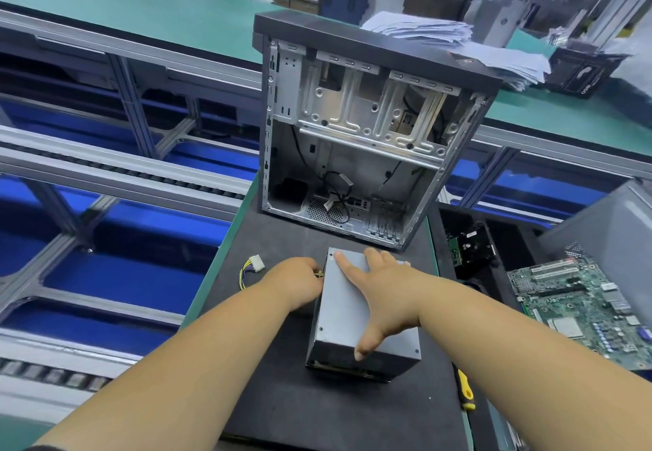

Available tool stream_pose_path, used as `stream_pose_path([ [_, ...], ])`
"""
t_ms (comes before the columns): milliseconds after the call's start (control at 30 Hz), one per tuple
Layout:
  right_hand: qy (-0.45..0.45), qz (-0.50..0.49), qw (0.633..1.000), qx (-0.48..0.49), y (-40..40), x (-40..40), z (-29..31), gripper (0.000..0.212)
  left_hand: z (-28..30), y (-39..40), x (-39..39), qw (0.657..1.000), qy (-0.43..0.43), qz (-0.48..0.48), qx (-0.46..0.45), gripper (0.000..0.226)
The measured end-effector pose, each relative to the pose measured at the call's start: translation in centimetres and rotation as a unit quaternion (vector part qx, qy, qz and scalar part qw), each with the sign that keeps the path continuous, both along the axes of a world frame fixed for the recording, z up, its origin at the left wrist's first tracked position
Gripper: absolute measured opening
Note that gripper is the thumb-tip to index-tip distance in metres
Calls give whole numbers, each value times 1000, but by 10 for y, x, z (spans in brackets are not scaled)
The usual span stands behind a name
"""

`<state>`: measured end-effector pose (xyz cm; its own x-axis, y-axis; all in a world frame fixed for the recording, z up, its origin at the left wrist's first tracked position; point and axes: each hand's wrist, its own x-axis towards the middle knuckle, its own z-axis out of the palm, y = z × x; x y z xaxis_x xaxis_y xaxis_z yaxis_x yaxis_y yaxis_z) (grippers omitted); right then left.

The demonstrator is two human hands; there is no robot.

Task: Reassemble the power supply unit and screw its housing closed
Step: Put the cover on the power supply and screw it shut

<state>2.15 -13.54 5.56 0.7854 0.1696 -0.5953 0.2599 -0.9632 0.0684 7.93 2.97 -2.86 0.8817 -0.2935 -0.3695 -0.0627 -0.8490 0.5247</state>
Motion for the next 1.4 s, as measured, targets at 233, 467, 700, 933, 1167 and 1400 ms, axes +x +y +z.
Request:
stream_pose_path([
  [233, -9, 5, 1000, 11, -4, -1, -2, 152, 3, 1, -1, 999, 24, 15, -33, 33],
  [467, 4, -1, 1000, -1, -2, 0, 1, 152, 12, -5, 0, 998, 50, 15, -19, 29],
  [700, -5, 1, 1000, -2, 1, -4, 4, 152, 27, -9, 2, 995, 94, 12, -13, 31],
  [933, -9, 6, 1000, -12, 5, -4, 3, 154, 31, -11, 4, 993, 116, 3, -6, 31],
  [1167, 22, -3, 1000, -5, 2, 4, -7, 153, 20, -5, 2, 991, 120, 31, -41, 31],
  [1400, 27, -13, 1000, 5, 1, 2, -21, 154, 17, -1, 1, 986, 123, 69, -91, 45],
])
